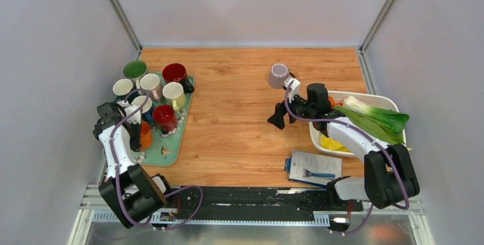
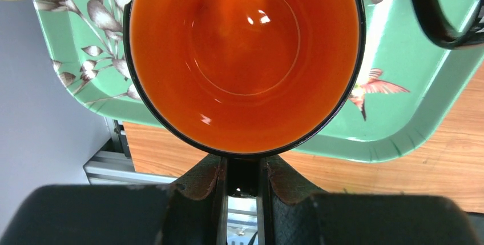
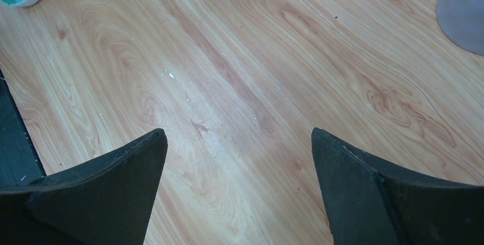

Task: Turn the mug right side up
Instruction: Place the cup on the tray.

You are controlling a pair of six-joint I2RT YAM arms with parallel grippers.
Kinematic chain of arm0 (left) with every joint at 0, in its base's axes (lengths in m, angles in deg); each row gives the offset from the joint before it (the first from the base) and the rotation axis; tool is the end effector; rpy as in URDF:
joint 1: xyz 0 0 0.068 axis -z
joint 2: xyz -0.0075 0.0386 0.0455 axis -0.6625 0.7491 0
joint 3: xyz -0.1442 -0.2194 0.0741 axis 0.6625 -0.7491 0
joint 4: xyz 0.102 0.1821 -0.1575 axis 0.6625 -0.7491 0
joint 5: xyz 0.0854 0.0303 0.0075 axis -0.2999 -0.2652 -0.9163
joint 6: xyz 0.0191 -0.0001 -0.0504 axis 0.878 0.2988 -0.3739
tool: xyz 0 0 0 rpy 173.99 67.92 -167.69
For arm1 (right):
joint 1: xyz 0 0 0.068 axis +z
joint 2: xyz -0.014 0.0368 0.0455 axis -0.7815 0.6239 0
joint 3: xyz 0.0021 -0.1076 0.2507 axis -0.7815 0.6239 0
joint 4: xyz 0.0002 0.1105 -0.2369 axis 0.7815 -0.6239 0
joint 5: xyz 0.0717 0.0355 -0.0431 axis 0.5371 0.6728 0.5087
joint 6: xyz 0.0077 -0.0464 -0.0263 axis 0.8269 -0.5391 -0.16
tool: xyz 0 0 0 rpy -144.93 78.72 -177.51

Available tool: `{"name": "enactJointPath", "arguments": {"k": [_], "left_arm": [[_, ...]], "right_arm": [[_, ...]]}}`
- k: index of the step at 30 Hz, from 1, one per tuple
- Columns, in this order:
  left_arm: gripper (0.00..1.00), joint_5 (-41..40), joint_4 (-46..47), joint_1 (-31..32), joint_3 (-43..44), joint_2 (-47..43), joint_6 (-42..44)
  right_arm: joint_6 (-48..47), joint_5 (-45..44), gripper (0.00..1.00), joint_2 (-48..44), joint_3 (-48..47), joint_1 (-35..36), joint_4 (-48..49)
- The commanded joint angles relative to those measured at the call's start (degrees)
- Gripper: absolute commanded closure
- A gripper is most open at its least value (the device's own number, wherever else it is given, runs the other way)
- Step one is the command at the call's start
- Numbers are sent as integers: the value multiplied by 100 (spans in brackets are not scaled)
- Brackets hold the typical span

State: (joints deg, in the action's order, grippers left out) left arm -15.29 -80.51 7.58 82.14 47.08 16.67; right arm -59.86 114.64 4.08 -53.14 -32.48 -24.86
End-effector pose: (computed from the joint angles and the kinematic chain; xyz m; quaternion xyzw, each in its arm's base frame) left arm 0.1618 0.1045 0.2316 -0.0417 0.9813 0.0516 0.1808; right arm 0.2535 0.1087 0.2202 -0.3287 0.7919 0.3121 0.4091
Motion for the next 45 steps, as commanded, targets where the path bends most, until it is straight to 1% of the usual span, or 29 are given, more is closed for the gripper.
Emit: {"name": "enactJointPath", "arguments": {"k": [1,9,18,22,24,25,26,27,28,30,34,36,37,42,44,45], "left_arm": [[100,-196,692,-197,-129,16,167],[100,-715,1261,-618,-446,319,-62],[100,-974,1112,-886,-560,397,34],[100,-880,1002,-927,-542,459,13],[95,-794,873,-929,-484,557,5],[87,-782,830,-930,-445,590,-10],[84,-783,765,-927,-424,628,-25],[76,-790,740,-925,-410,630,-24],[73,-810,714,-925,-407,590,-19],[64,-888,696,-924,-417,447,-10],[55,-1005,609,-928,-459,41,109],[53,-1029,519,-927,-392,-54,146],[53,-1027,414,-929,-301,-62,137],[42,-664,-133,-912,400,-86,62],[30,-610,-420,-890,745,-65,22],[26,-505,-576,-868,861,-43,9]], "right_arm": [[-93,44,0,-70,34,-28,157],[-136,10,0,-75,13,-32,111],[-168,4,0,-75,16,-28,123],[-172,31,0,-77,40,-29,122],[-181,32,0,-66,34,-28,123],[-185,29,0,-66,30,-28,128],[-189,26,0,-66,22,-27,128],[-194,26,0,-66,21,-22,130],[-203,27,0,-66,20,-25,135],[-214,16,0,-71,13,-20,128],[-238,12,0,-75,21,-29,128],[-234,18,0,-60,13,-27,131],[-234,32,0,-43,6,-27,133],[-265,7,0,57,-196,-28,80],[-214,-215,0,151,-432,-35,81],[-182,-368,0,223,-566,-41,80]]}}
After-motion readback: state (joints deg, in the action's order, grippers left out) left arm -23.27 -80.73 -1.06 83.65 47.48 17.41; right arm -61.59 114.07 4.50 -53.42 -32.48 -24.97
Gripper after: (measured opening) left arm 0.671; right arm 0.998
